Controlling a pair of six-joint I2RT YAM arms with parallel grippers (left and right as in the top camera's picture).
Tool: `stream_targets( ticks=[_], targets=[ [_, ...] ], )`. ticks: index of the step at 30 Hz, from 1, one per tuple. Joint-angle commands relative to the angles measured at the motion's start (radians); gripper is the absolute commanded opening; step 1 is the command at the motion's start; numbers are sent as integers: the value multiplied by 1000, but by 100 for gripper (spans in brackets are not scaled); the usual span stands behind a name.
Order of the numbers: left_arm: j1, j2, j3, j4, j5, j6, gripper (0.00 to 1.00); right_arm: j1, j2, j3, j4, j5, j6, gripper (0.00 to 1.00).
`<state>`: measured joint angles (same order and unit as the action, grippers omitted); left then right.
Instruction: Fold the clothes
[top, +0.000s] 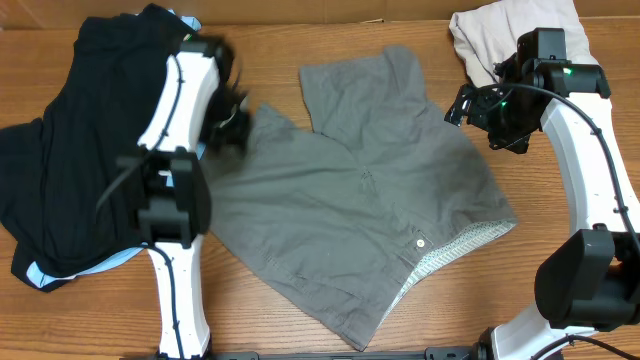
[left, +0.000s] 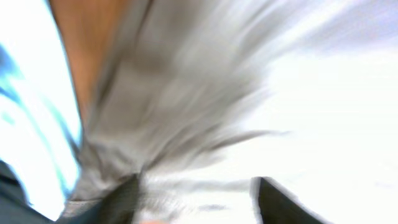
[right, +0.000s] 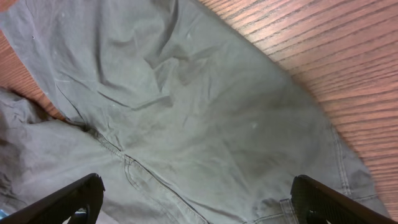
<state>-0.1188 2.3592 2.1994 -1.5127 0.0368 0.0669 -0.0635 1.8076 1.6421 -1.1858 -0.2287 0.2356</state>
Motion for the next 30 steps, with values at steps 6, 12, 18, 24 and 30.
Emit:
stream_targets(
  ticks=[6, 12, 18, 24, 30],
  targets=[
    [-137, -56, 126, 478, 55, 21, 100, 2, 1, 3, 5, -2, 3, 100],
    [-151, 64, 126, 672, 65, -26, 100, 2, 1, 3, -4, -1, 3, 100],
    [-153, 123, 126, 693, 70, -52, 100, 2, 1, 3, -2, -1, 3, 100],
    [-163, 173, 126, 695, 69, -103, 100, 2, 1, 3, -2, -2, 3, 100],
    [-164, 245, 126, 678, 114, -135, 100, 2, 1, 3, -2, -2, 3, 100]
  ],
)
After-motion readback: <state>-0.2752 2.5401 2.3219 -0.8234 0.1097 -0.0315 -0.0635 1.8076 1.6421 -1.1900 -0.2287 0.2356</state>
